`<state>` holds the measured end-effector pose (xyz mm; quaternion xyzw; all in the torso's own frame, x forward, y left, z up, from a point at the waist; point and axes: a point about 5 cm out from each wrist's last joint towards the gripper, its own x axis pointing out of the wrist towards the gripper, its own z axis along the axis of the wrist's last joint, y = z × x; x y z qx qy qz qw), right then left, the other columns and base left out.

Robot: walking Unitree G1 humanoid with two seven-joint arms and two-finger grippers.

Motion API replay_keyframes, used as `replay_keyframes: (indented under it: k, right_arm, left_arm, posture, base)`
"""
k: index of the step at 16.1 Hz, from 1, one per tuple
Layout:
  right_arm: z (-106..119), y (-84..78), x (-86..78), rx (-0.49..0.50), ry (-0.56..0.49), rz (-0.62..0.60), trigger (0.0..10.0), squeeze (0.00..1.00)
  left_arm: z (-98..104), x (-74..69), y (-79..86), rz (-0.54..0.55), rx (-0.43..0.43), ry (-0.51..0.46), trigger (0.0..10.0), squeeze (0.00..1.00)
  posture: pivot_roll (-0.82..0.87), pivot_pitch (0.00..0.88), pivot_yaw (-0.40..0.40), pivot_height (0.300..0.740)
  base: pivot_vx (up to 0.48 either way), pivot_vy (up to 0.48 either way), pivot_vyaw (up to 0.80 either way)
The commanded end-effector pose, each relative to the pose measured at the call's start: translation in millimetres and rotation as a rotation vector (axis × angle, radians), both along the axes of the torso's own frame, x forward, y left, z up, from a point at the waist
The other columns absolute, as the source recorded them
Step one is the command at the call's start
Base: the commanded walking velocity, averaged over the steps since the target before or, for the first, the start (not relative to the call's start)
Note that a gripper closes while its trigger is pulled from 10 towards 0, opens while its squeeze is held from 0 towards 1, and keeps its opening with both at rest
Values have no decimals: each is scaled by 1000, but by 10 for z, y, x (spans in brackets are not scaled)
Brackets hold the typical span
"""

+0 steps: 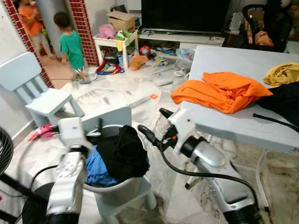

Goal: Hang hanger

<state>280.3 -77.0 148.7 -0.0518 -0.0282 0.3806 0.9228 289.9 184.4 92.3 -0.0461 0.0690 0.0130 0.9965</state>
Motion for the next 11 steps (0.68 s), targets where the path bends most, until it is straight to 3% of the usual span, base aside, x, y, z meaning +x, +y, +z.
replay_keyframes:
  k: [1,3,6,11]
  right_arm:
    - [79,-13,-12,4,-19,1,10000,0]
    - [77,-49,-61,-33,-4,15,10000,0]
    - [44,-124,-141,-93,20,33,10000,0]
    - [-34,-559,-309,-170,173,-47,10000,0]
  left_arm:
    - [-59,43,-50,-36,-32,59,10000,0]
    - [-159,178,-80,-61,-33,187,10000,0]
    - [-76,301,-94,-63,-56,152,10000,0]
    - [-229,473,-25,-5,-66,237,10000,0]
  posture:
    - [-74,6,5,740]
    - [-98,30,-6,740]
    - [-128,56,-13,740]
    - [-215,107,-45,740]
  base:
    - [0,0,0]
    - [0,0,0]
    - [0,0,0]
    - [0,0,0]
